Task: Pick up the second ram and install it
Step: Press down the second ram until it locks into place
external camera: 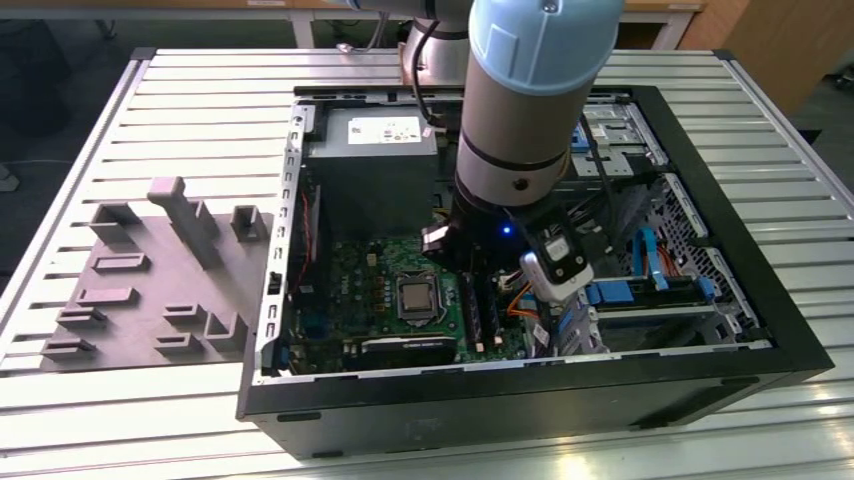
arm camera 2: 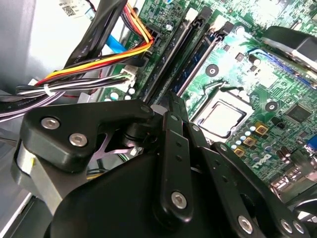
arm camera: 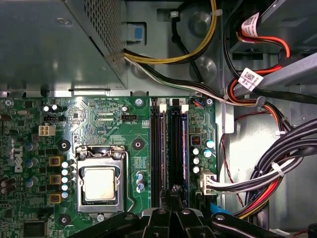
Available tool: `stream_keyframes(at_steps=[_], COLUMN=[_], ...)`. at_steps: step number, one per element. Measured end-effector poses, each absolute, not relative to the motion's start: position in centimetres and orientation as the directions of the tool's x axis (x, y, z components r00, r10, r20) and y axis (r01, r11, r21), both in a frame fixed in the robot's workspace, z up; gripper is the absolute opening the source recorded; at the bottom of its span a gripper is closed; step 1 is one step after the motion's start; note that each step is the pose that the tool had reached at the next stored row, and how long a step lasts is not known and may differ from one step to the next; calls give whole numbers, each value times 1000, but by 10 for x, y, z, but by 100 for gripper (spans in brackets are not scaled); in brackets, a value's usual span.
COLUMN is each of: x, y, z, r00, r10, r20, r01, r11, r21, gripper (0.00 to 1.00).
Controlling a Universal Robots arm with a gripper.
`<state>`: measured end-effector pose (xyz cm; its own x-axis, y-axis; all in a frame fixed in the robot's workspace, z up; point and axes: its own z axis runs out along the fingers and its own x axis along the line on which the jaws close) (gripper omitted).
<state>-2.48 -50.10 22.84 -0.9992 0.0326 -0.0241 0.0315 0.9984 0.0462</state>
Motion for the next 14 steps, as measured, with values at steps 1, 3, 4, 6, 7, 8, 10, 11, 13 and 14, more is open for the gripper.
stream_keyframes(at_steps=[1, 3, 4, 6, 7, 8, 10, 11, 13, 14], x=[-25, -25, -25, -25, -25, -25, -25, -25, -25, -25], y=[-501, -502, -502, -504, -504, -504, -504, -505, -505, -505], z=[228, 228, 228, 228, 228, 228, 228, 228, 228, 228], r00=[-999, -999, -999, -999, -999, -999, -999, -999, -999, -999], r10=[33, 33, 33, 33, 33, 33, 33, 33, 33, 33], r20=[-24, -24, -24, -24, -24, -24, -24, -24, -24, -24], r01=[31, 31, 31, 31, 31, 31, 31, 31, 31, 31], r11=[998, 998, 998, 998, 998, 998, 998, 998, 998, 998], r21=[46, 46, 46, 46, 46, 46, 46, 46, 46, 46], gripper=[11, 11, 11, 11, 11, 11, 11, 11, 11, 11])
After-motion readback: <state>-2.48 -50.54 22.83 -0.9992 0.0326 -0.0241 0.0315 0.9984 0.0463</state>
